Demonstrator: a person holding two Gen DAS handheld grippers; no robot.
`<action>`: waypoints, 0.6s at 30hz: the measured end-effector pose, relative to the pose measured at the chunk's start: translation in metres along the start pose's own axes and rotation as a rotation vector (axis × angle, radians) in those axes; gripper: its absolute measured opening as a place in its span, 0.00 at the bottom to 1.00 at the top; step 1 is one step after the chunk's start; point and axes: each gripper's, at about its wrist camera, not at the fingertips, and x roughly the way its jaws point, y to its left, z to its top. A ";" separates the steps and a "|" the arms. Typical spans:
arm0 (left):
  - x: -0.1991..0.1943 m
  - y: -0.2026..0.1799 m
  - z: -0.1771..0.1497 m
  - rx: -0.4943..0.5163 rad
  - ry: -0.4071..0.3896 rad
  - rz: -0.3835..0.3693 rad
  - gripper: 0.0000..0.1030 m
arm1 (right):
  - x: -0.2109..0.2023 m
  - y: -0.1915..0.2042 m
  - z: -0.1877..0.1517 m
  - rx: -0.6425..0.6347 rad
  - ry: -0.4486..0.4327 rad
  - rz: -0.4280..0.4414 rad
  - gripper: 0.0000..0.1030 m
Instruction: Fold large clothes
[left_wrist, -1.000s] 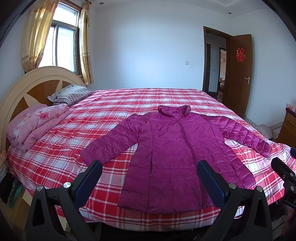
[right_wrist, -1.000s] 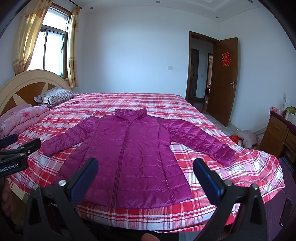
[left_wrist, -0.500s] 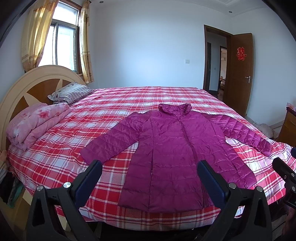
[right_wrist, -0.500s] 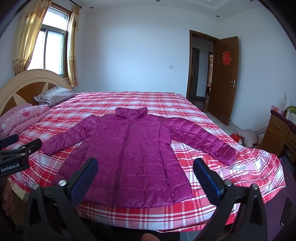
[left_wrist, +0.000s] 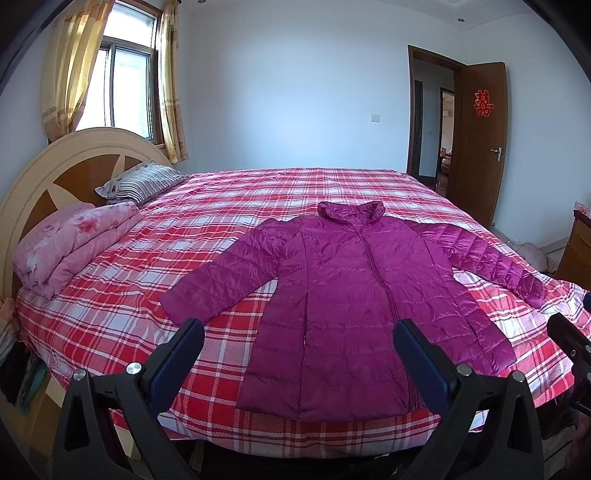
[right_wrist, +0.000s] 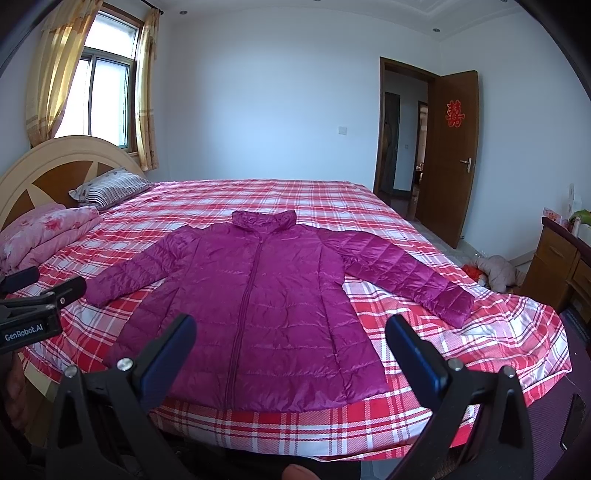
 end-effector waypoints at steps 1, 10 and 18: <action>0.001 0.000 0.000 0.000 0.001 0.001 0.99 | 0.000 0.000 0.000 0.001 -0.001 0.001 1.00; 0.010 -0.001 -0.003 0.005 0.021 0.013 0.99 | 0.003 0.003 0.001 -0.006 0.017 0.007 1.00; 0.039 -0.004 -0.004 0.028 0.063 0.014 0.99 | 0.020 -0.008 -0.002 -0.002 0.010 0.014 1.00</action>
